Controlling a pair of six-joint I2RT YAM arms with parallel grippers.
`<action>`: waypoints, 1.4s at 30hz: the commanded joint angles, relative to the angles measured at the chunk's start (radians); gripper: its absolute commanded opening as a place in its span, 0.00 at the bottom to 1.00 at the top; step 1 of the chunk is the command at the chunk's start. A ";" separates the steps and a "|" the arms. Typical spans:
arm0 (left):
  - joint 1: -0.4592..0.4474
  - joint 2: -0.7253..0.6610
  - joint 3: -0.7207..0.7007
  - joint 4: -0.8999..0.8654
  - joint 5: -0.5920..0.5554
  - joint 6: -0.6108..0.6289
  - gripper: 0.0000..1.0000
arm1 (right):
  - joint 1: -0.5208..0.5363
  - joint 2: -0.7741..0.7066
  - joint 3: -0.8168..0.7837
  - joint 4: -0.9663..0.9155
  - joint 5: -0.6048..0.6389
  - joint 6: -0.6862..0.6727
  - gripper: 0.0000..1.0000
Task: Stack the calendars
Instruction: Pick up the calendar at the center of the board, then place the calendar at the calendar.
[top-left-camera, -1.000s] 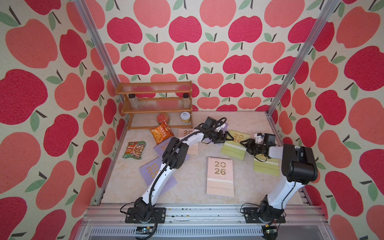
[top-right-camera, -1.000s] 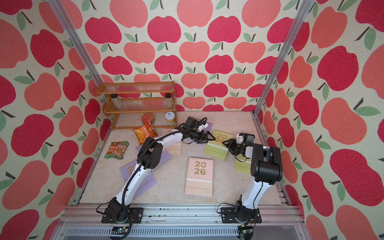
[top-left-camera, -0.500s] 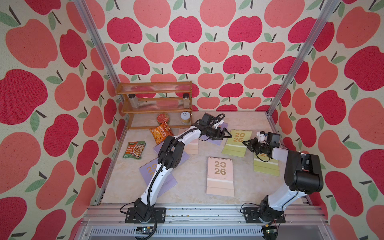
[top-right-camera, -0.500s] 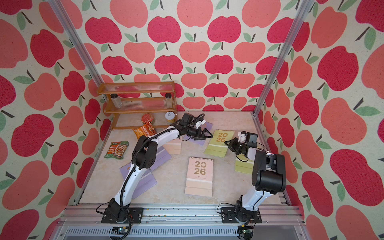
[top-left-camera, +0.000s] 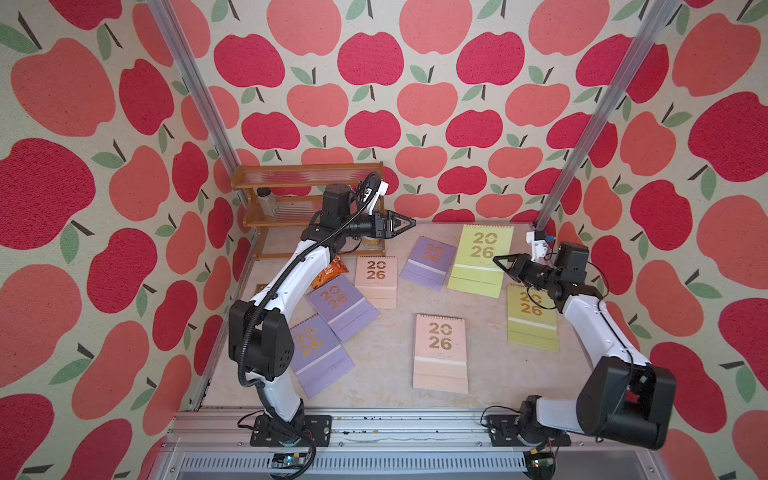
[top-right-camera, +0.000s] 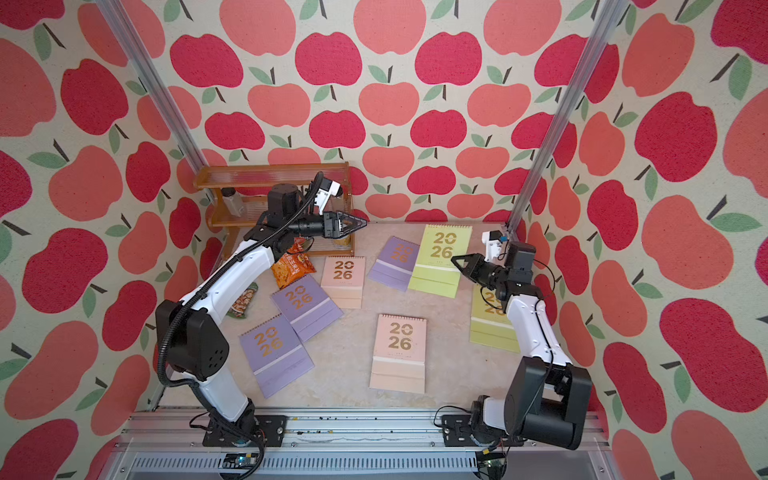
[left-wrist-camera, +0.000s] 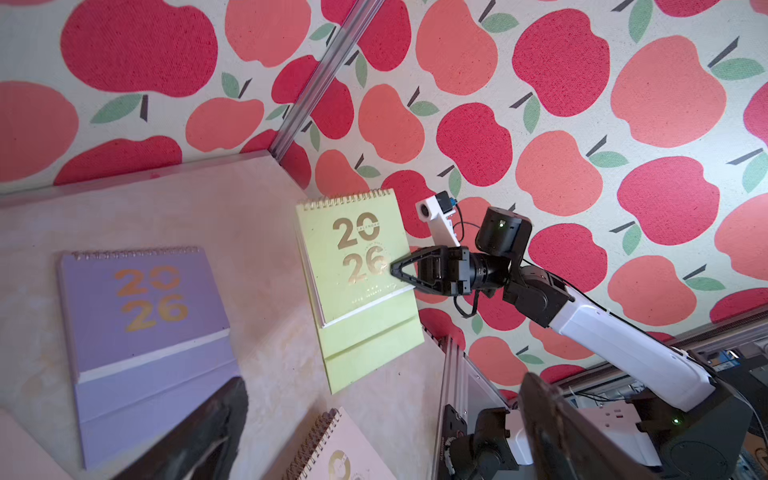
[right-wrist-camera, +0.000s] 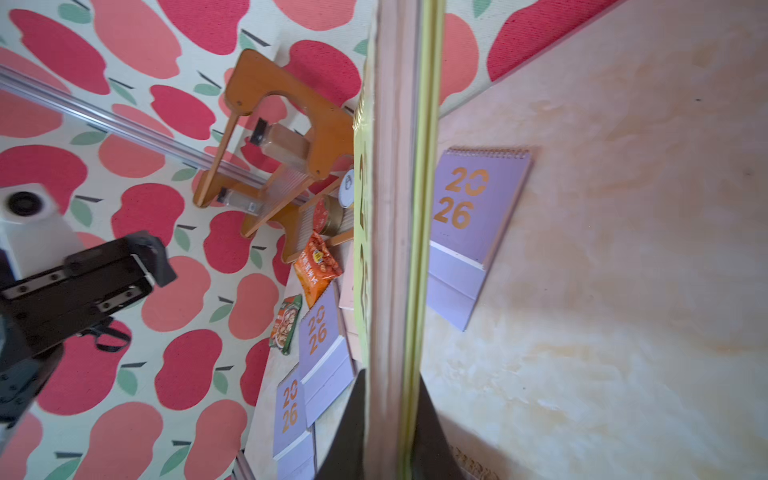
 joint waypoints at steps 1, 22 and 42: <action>0.000 -0.014 -0.107 0.109 0.067 -0.050 0.99 | 0.054 -0.006 0.026 0.139 -0.198 0.118 0.00; 0.000 -0.071 -0.274 0.352 0.059 -0.187 0.82 | 0.375 0.090 -0.035 0.455 -0.209 0.311 0.00; 0.009 -0.015 -0.236 0.379 0.160 -0.200 0.00 | 0.382 0.086 0.104 -0.034 -0.168 -0.106 0.36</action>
